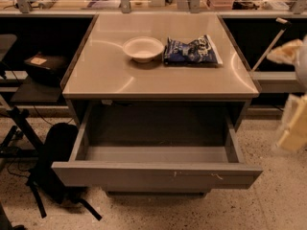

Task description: Close top drawer

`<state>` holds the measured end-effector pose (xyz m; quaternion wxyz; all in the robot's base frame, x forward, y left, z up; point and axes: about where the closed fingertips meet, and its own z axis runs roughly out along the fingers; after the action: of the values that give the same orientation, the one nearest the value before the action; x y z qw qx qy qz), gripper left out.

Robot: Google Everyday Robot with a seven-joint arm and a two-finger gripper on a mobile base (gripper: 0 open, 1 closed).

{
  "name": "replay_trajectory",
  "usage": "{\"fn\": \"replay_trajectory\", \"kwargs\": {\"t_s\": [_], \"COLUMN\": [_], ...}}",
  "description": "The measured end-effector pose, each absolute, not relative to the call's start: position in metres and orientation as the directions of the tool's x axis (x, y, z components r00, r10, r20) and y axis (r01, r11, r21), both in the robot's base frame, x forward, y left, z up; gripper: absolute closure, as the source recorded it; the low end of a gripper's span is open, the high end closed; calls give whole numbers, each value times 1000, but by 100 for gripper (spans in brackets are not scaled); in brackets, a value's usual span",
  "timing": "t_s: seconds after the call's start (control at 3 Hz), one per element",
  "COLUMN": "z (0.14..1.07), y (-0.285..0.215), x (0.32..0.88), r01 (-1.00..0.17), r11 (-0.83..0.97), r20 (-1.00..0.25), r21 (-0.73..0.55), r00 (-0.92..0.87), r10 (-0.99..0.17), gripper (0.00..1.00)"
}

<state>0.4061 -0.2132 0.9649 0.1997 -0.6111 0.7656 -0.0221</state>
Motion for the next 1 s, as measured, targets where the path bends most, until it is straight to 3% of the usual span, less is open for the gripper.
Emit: {"fn": "replay_trajectory", "kwargs": {"t_s": [0.67,1.0], "z": [860,768], "y": [-211,-193], "x": [343,324], "r01": [-919,-933], "r11": [309,339], "r20": [-506,-615], "r21": [-244,-123], "r00": [-151,-197], "r10": [-849,-763], "gripper": [0,0]}}
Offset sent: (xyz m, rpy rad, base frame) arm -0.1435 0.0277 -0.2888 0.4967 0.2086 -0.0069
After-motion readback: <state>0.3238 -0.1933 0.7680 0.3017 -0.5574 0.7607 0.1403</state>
